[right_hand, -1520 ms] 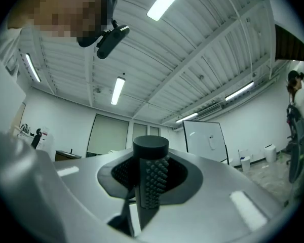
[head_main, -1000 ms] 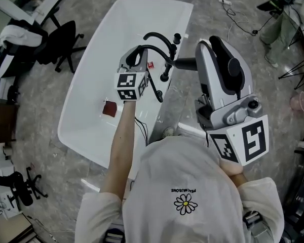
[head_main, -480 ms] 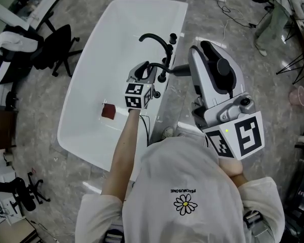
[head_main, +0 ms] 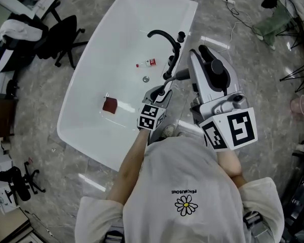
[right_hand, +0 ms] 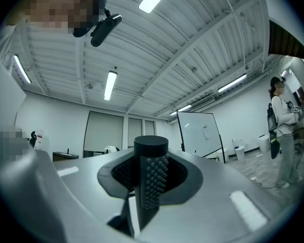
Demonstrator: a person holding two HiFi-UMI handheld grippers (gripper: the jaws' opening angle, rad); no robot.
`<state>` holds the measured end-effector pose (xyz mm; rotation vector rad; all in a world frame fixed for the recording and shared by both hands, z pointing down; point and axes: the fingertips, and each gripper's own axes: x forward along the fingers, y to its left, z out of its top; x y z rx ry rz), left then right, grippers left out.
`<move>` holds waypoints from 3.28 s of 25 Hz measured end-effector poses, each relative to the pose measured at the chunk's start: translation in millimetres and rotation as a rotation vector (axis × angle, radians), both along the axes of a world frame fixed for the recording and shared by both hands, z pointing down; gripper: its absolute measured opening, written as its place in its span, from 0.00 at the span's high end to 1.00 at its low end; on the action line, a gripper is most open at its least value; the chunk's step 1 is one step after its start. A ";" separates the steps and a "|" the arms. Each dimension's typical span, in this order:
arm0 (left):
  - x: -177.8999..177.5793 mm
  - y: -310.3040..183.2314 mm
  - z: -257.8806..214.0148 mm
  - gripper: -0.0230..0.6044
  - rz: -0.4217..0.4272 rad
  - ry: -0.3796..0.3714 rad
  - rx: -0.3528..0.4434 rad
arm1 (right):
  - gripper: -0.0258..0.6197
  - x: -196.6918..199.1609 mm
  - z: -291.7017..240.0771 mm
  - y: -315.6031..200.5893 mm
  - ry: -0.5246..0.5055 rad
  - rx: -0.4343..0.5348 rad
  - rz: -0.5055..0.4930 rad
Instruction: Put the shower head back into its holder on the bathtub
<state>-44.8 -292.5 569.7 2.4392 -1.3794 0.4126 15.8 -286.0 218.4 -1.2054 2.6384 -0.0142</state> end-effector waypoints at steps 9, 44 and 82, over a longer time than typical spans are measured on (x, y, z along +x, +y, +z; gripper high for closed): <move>-53.0 -13.6 -51.2 0.97 -0.193 0.119 0.120 | 0.82 -25.2 43.0 -20.3 0.054 -0.086 -0.043; -150.1 19.6 10.2 0.97 -0.380 0.119 -0.069 | 0.82 -158.6 385.0 -92.0 0.602 -0.562 -0.215; -155.4 -16.2 -187.4 0.97 -0.364 0.225 0.409 | 0.95 -117.0 147.3 -60.4 0.127 -0.307 -0.261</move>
